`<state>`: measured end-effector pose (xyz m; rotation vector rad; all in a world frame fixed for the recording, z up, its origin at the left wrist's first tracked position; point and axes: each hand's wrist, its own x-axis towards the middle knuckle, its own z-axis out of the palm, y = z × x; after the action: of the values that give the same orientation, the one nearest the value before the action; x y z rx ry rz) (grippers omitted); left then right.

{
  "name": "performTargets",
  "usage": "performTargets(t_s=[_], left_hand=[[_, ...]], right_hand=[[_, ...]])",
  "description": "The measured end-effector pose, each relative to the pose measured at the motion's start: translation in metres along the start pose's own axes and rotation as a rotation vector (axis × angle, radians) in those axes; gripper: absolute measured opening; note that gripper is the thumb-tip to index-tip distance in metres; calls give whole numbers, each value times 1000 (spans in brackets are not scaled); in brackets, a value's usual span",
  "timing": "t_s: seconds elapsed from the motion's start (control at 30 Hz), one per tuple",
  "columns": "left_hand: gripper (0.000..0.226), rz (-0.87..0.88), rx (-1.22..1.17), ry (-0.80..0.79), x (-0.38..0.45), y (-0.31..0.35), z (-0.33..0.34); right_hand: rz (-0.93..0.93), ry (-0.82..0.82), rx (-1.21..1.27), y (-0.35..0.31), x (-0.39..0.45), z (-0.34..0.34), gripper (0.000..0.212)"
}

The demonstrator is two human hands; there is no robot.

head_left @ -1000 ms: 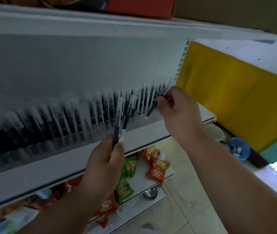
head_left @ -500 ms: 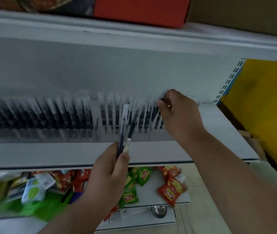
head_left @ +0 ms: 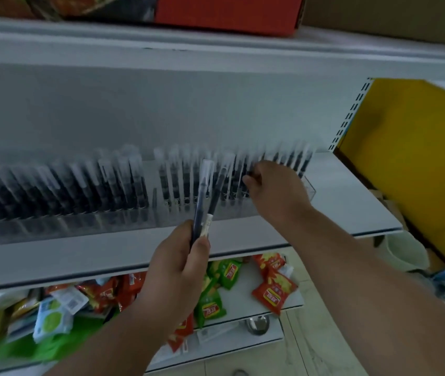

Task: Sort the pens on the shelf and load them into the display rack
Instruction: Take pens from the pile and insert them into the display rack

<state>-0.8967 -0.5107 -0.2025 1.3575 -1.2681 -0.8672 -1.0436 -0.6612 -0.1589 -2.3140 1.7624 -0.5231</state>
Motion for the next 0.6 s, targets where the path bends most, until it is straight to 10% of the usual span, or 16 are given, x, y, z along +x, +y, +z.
performTargets(t_s=[0.17, 0.33, 0.6], left_hand=[[28, 37, 7, -27, -4, 4, -1], [23, 155, 155, -84, 0, 11, 7], [33, -18, 20, 86, 9, -1, 0]], right_hand=[[125, 86, 232, -15, -28, -16, 39], [151, -218, 1165, -33, -53, -27, 32], [112, 244, 920, -2, -20, -46, 18]])
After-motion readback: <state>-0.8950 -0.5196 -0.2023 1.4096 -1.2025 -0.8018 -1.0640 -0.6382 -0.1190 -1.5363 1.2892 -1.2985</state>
